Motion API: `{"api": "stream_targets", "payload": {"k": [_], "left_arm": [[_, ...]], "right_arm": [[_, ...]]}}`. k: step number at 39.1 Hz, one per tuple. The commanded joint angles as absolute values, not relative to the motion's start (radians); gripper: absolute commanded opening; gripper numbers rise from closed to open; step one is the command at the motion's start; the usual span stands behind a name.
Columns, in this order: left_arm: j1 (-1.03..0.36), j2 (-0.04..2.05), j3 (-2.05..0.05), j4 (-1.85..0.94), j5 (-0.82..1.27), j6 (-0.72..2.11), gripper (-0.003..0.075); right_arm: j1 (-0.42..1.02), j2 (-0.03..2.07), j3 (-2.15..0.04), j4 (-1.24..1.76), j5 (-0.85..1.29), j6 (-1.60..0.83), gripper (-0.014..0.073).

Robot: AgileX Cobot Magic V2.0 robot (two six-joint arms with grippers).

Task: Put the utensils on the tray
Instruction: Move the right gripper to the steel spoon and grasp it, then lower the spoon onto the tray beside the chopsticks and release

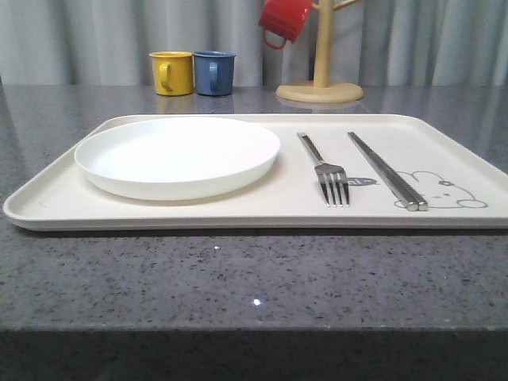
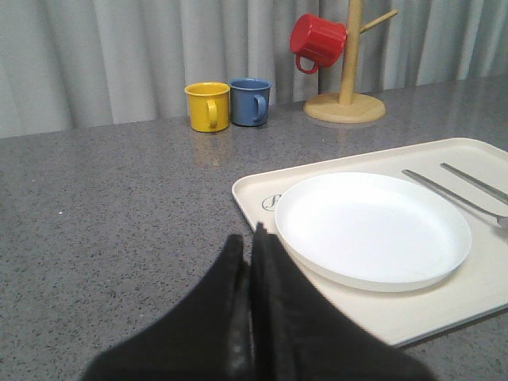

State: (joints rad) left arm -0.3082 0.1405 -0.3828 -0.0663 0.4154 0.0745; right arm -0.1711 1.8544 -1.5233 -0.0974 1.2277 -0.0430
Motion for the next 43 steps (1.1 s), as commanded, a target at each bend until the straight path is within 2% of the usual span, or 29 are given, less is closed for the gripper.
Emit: {"api": "stream_targets", "payload": {"k": [1, 13, 20, 33, 43], "left_arm": [[-0.309, 0.151, -0.410, -0.075, 0.335, 0.067, -0.0018], [-0.309, 0.151, -0.410, -0.075, 0.335, 0.067, -0.0018], [-0.309, 0.151, -0.410, -0.075, 0.335, 0.067, -0.0018], [-0.309, 0.151, -0.410, -0.075, 0.335, 0.067, -0.0018], [-0.309, 0.151, -0.410, -0.075, 0.335, 0.067, -0.0018]], "right_arm": [[-0.177, 1.791, -1.540, -0.096, 1.292, -0.053, -0.0064], [-0.160, 1.604, -1.538, 0.028, 1.338, 0.045, -0.0064], [-0.034, 1.539, -1.538, 0.097, 1.337, 0.055, -0.0058], [0.223, 1.615, -1.538, 0.097, 1.294, 0.166, -0.0058], [0.243, 1.719, -1.538, 0.087, 1.287, 0.195, -0.0058]]}}
